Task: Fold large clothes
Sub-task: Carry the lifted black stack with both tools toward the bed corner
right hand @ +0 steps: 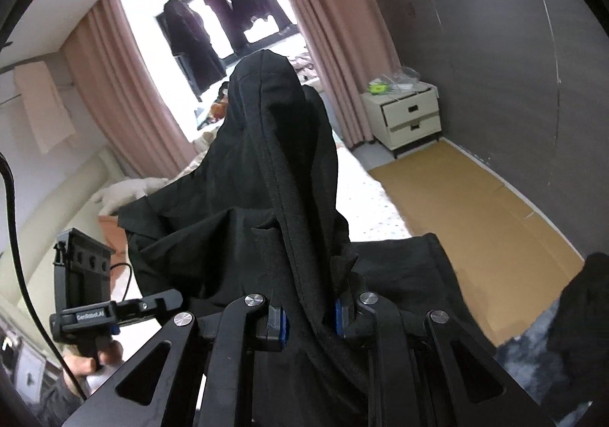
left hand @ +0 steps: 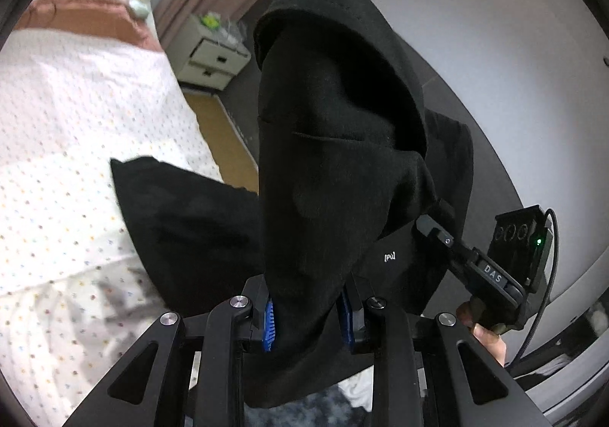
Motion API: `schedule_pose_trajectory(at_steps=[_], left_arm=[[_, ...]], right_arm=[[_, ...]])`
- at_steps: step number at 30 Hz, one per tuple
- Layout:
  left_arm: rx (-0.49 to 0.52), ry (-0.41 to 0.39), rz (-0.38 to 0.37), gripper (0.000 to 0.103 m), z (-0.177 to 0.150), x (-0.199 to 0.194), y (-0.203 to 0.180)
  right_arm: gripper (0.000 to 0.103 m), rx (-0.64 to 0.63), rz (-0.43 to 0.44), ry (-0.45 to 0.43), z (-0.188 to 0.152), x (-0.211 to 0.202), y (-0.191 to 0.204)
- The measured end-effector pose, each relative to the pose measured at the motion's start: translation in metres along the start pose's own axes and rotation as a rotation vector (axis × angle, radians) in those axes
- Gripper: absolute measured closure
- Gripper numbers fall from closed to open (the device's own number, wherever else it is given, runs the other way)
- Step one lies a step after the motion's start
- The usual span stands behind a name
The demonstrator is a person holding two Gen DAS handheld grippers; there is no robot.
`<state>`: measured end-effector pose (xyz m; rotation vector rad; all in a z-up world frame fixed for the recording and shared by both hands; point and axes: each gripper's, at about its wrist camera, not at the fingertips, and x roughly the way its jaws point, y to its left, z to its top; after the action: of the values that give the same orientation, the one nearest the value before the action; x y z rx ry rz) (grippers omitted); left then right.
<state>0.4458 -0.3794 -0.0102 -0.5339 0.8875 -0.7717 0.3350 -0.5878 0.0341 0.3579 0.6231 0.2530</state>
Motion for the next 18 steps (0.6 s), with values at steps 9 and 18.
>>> schedule_pose_trajectory(at_steps=[9,18], left_arm=[[-0.110,0.104,0.024,0.076,0.027,0.058,0.071],[-0.174,0.163,0.069,0.076,0.039,0.101,0.134]], right_arm=[[0.085,-0.003,-0.084,0.103,0.007,0.090,-0.031],[0.075,0.022,-0.195,0.206,0.003,0.176,-0.074]])
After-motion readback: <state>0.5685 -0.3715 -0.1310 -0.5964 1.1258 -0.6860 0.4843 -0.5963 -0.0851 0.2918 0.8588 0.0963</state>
